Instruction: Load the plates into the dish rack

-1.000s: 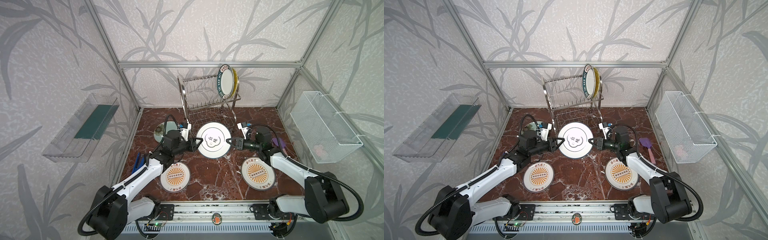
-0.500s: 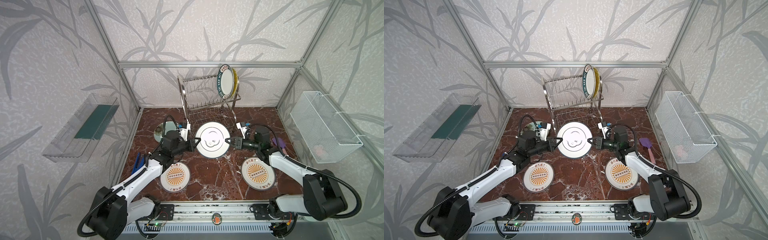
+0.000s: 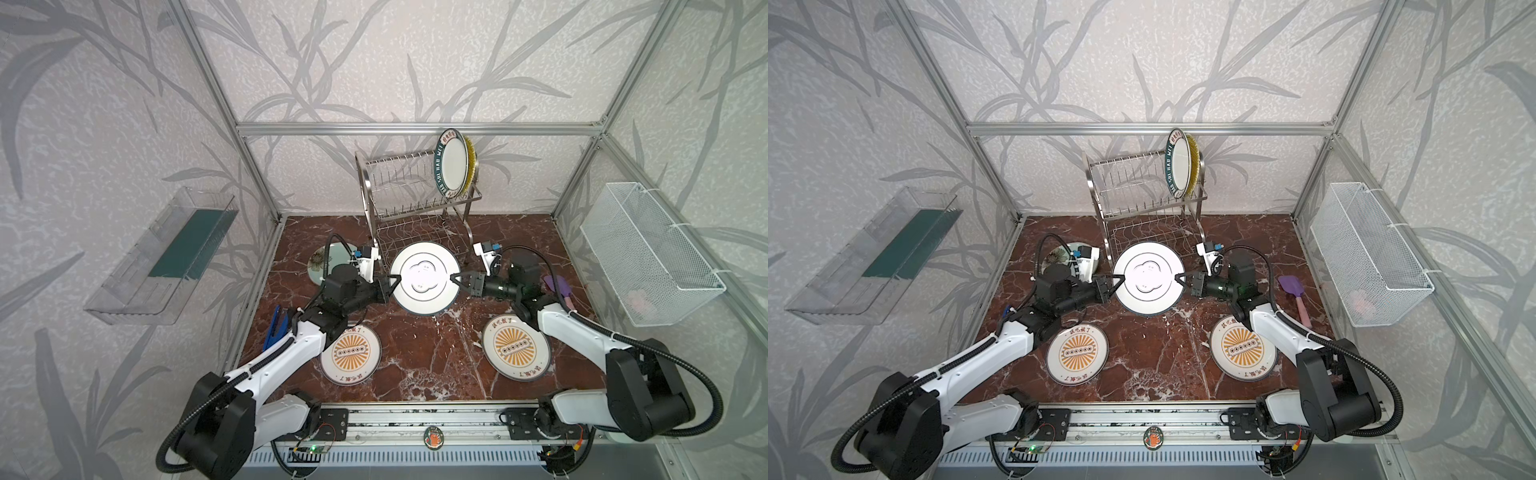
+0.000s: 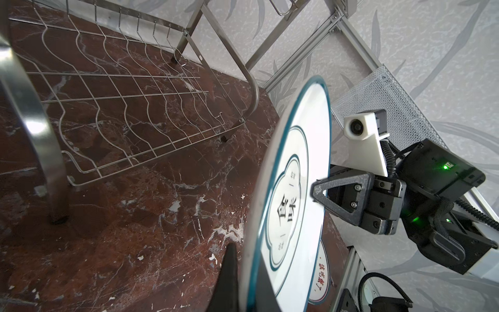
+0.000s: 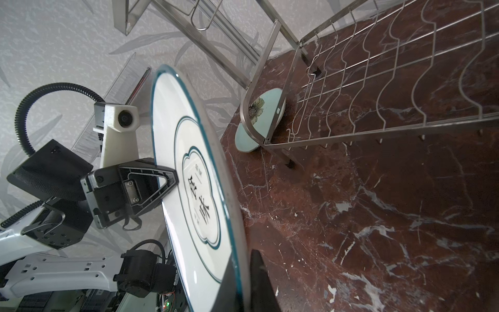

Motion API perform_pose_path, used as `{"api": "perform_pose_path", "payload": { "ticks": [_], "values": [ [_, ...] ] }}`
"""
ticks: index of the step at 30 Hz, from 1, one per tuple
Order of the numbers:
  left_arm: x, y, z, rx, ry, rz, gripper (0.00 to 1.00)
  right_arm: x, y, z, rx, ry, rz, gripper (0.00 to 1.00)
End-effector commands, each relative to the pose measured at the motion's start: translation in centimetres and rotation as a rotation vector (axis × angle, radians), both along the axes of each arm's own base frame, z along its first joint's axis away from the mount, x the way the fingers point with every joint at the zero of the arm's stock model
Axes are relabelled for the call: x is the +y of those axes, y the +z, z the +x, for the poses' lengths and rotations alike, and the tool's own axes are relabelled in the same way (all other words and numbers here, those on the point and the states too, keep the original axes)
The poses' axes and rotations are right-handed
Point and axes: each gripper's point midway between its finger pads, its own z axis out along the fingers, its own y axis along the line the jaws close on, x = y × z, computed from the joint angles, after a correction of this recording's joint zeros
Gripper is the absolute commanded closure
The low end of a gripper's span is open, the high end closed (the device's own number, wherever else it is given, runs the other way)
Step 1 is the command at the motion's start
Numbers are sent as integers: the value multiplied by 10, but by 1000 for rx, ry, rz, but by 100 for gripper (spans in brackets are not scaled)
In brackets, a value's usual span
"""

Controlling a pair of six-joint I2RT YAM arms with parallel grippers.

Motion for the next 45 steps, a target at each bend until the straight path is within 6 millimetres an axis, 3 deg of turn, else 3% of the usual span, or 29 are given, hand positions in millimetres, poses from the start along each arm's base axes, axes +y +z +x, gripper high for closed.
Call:
{"api": "perform_pose_path", "payload": {
  "ticks": [1, 8, 22, 35, 38, 42, 45],
  "values": [
    [7, 26, 11, -56, 86, -104, 100, 7, 38, 2, -105, 7, 66, 92],
    [12, 43, 10, -105, 116, -141, 100, 14, 34, 2, -81, 2, 95, 79],
    [16, 44, 11, -118, 139, -150, 100, 44, 34, 0, -58, 56, 165, 74],
    [15, 43, 11, -117, 135, -150, 100, 54, 41, 5, -55, 53, 242, 74],
    [14, 43, 10, -114, 130, -149, 100, 56, 41, 6, -59, 42, 243, 80],
    [14, 43, 10, -114, 127, -148, 100, 57, 40, 6, -60, 40, 242, 98],
    [12, 42, 10, -112, 123, -146, 100, 58, 41, 5, -63, 49, 243, 100]
  ]
}}
